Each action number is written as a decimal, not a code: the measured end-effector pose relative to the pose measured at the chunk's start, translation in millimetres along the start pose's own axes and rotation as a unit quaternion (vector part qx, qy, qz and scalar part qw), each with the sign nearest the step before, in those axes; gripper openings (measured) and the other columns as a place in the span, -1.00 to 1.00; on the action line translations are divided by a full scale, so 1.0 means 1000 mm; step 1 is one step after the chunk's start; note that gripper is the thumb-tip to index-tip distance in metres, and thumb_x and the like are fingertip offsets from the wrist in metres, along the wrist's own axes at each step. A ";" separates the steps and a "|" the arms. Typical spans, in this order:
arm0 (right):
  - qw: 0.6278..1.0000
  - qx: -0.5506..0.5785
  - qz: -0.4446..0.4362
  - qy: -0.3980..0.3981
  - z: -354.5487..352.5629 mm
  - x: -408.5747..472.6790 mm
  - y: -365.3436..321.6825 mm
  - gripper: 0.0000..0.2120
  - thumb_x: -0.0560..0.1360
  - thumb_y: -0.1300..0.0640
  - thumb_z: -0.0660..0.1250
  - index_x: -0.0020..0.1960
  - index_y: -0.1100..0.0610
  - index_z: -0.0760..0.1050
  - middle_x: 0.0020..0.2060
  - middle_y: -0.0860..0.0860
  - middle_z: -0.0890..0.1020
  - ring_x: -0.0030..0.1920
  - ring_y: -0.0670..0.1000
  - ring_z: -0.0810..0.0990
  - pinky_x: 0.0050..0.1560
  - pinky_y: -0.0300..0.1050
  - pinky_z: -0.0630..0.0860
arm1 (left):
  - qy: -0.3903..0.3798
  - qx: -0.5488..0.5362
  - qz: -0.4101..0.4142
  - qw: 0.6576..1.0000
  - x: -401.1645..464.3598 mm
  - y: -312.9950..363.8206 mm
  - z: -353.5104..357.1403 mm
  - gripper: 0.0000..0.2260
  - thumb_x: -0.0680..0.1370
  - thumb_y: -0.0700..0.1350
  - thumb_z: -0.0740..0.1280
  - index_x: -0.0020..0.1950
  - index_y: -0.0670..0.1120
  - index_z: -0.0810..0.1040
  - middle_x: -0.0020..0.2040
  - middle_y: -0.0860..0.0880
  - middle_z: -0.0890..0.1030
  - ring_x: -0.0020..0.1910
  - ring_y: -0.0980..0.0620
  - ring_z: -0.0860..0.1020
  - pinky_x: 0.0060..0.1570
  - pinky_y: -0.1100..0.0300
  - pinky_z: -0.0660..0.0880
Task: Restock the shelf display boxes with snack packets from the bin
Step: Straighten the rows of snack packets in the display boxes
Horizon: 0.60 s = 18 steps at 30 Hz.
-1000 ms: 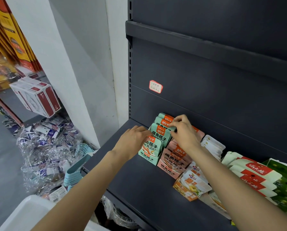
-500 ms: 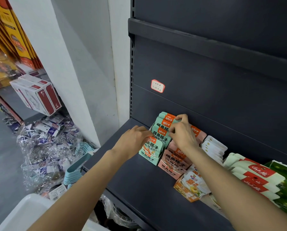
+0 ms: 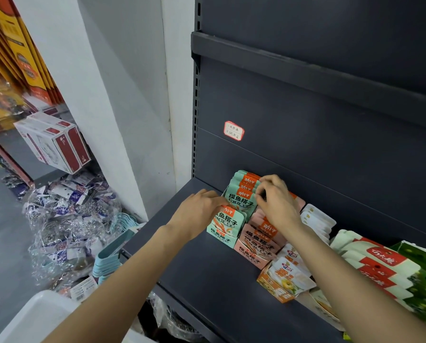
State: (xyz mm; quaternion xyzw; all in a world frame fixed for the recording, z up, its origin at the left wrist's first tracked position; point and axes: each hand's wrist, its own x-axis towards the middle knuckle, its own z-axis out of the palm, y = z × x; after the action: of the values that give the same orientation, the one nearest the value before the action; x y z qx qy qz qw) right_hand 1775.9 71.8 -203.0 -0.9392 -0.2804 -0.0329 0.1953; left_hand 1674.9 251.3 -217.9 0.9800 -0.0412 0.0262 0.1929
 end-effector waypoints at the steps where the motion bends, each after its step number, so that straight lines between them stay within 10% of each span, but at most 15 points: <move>1: 1.000 0.001 0.004 -0.009 0.000 0.000 0.000 -0.93 0.54 0.14 0.30 -0.08 0.14 0.49 0.21 -0.03 0.41 0.23 -0.05 0.39 0.09 -0.25 0.36 | -0.003 0.001 -0.001 1.000 0.002 0.001 0.001 -0.69 0.58 0.07 0.23 0.31 0.08 0.43 0.23 0.07 0.51 0.15 0.10 0.43 0.09 0.21 0.48; 11: 0.998 0.040 0.029 -0.041 -0.003 0.001 -0.002 -0.94 0.53 0.17 0.31 -0.08 0.15 0.52 0.29 -0.01 0.38 0.31 -0.02 0.36 0.18 -0.25 0.30 | 0.002 -0.279 -0.201 0.939 0.016 0.024 0.022 -0.45 0.62 -0.13 0.17 0.54 -0.05 -0.03 0.40 -0.06 0.35 0.12 0.13 0.48 -0.25 0.38 0.48; 18: 0.994 0.086 0.028 -0.059 -0.009 -0.003 -0.001 -0.94 0.53 0.22 0.30 -0.11 0.10 0.46 0.25 -0.02 0.41 0.30 -0.04 0.39 0.27 -0.21 0.32 | -0.008 -0.446 -0.232 0.865 0.022 0.019 0.028 -0.42 0.57 -0.21 0.17 0.53 0.04 0.02 0.38 0.01 0.42 0.14 -0.02 0.58 0.11 0.06 0.55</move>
State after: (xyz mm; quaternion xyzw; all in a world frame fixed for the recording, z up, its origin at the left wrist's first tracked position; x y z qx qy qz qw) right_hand 1773.3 67.7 -195.3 -0.9268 -0.2668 0.0518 0.2590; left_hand 1696.1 221.0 -235.4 0.7712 0.1781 -0.0481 0.6093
